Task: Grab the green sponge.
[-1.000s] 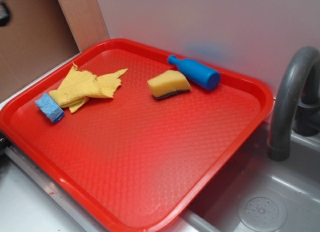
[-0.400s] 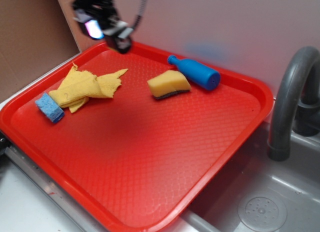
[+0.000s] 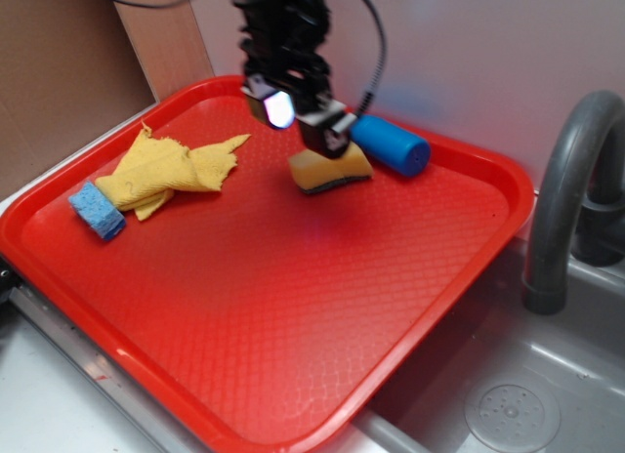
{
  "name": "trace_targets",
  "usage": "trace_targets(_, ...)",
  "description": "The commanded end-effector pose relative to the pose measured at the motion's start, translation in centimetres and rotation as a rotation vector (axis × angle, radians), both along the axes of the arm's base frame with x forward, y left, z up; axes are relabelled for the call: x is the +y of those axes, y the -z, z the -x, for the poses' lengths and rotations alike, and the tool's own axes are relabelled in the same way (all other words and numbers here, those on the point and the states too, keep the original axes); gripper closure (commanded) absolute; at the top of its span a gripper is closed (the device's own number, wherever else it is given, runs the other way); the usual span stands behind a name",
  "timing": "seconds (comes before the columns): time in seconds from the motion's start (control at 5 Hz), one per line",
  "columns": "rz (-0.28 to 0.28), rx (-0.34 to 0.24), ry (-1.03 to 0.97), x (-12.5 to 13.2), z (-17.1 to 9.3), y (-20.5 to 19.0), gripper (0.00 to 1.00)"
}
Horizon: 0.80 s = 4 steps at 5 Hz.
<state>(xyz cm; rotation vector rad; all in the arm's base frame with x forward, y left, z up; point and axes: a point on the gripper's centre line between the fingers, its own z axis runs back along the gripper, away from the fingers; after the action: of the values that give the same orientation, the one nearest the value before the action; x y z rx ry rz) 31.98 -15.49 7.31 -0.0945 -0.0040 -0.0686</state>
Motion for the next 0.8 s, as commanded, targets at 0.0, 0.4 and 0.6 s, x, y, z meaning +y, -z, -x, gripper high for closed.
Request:
trace_targets(0.0, -0.046, -0.011, 0.005, -0.1, -2.5, 2.3, 0.00)
trace_targets(0.4, -0.110, 0.023, 0.038, 2.3, -3.1, 5.2, 1.00)
trace_targets(0.6, -0.102, 0.038, 0.072, 2.7, -3.5, 3.6, 1.00)
